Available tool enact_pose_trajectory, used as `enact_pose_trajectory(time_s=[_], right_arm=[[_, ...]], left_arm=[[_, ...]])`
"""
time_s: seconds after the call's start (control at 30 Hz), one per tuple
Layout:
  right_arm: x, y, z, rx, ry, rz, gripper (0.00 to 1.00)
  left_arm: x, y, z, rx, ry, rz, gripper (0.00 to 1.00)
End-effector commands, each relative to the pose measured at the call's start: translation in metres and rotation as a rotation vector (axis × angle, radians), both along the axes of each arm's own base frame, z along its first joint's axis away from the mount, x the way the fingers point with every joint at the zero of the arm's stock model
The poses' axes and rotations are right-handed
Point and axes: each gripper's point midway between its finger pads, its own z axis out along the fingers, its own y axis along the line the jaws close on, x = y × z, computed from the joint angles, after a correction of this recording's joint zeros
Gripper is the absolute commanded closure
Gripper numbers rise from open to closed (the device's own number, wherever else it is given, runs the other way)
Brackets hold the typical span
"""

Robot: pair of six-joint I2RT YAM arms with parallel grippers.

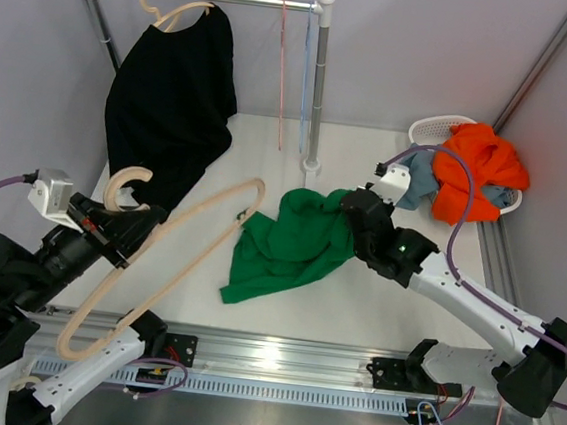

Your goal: Remove the t-shirt from the hanger

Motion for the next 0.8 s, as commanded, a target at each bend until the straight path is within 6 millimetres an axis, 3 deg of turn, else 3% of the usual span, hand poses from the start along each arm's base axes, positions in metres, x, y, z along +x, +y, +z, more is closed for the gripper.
enact_pose_trajectory(time_s=[0.0, 0.03, 0.13, 0.17, 0.2, 0.27, 0.3, 0.33, 0.37, 0.4, 0.43, 0.47, 0.5, 0.53, 0.57, 0.6, 0.63, 0.67, 0.7, 0.73, 0.77], right_arm=[[0.005, -0.017, 0.005, -0.049, -0.016, -0.087, 1.00], [0.005, -0.020, 0.011, -0.046, -0.024, -0.098, 1.00], [0.006, -0.039, 0.038, -0.056, -0.081, -0.139, 1.00], [0.015, -0.037, 0.067, 0.000, -0.143, -0.126, 1.00], [0.025, -0.050, 0.086, -0.031, -0.172, -0.124, 1.00], [0.048, -0.044, 0.149, 0.037, -0.297, -0.053, 1.00], [0.059, -0.047, 0.168, -0.023, -0.329, -0.021, 1.00], [0.077, -0.063, 0.189, -0.032, -0.373, -0.044, 1.00], [0.104, -0.049, 0.191, -0.053, -0.370, 0.031, 1.00], [0.110, -0.053, 0.245, -0.029, -0.476, 0.051, 1.00], [0.126, -0.073, 0.269, -0.068, -0.535, 0.031, 1.00], [0.137, -0.080, 0.289, -0.069, -0.580, 0.026, 1.00], [0.147, -0.080, 0.338, -0.053, -0.691, 0.065, 1.00], [0.151, -0.091, 0.367, -0.024, -0.769, 0.054, 1.00], [0.153, -0.121, 0.394, -0.025, -0.851, 0.000, 1.00], [0.155, -0.138, 0.413, -0.012, -0.930, -0.050, 1.00], [0.130, -0.160, 0.458, 0.028, -1.122, -0.120, 1.00], [0.121, -0.193, 0.470, 0.072, -1.199, -0.202, 1.00], [0.117, -0.214, 0.476, 0.102, -1.246, -0.265, 1.00], [0.100, -0.227, 0.494, 0.120, -1.296, -0.290, 1.00], [0.096, -0.251, 0.495, 0.094, -1.295, -0.359, 1.00]], left_arm=[[-0.022, -0.023, -0.013, 0.044, 0.103, -0.176, 1.00], [-0.022, -0.022, -0.012, 0.048, 0.112, -0.172, 0.99], [0.008, -0.008, -0.021, 0.063, 0.138, -0.017, 0.99], [0.018, -0.005, -0.022, 0.085, 0.132, 0.025, 0.99], [0.032, -0.002, -0.028, 0.105, 0.150, 0.078, 0.99], [0.067, -0.009, -0.039, 0.163, 0.216, 0.129, 0.99], [0.077, -0.015, -0.039, 0.168, 0.231, 0.124, 1.00], [0.101, -0.019, -0.042, 0.157, 0.255, 0.138, 1.00], [0.113, -0.021, -0.042, 0.125, 0.269, 0.135, 0.99], [0.125, -0.022, -0.043, 0.103, 0.279, 0.130, 1.00], [0.141, -0.014, -0.044, 0.075, 0.293, 0.156, 1.00], [0.166, -0.012, -0.046, 0.058, 0.318, 0.177, 0.99], [0.178, -0.009, -0.047, 0.052, 0.339, 0.195, 0.99], [0.193, 0.001, -0.051, 0.047, 0.365, 0.249, 0.99], [0.211, 0.004, -0.045, 0.028, 0.369, 0.281, 0.99], [0.221, 0.008, -0.043, 0.020, 0.359, 0.309, 0.99], [0.229, 0.011, -0.040, 0.010, 0.346, 0.331, 1.00], [0.242, 0.013, -0.032, -0.008, 0.327, 0.351, 0.99], [0.248, 0.012, -0.031, -0.013, 0.326, 0.354, 0.99], [0.254, 0.012, -0.023, -0.022, 0.314, 0.355, 0.99], [0.259, 0.011, -0.012, -0.031, 0.300, 0.357, 1.00]])
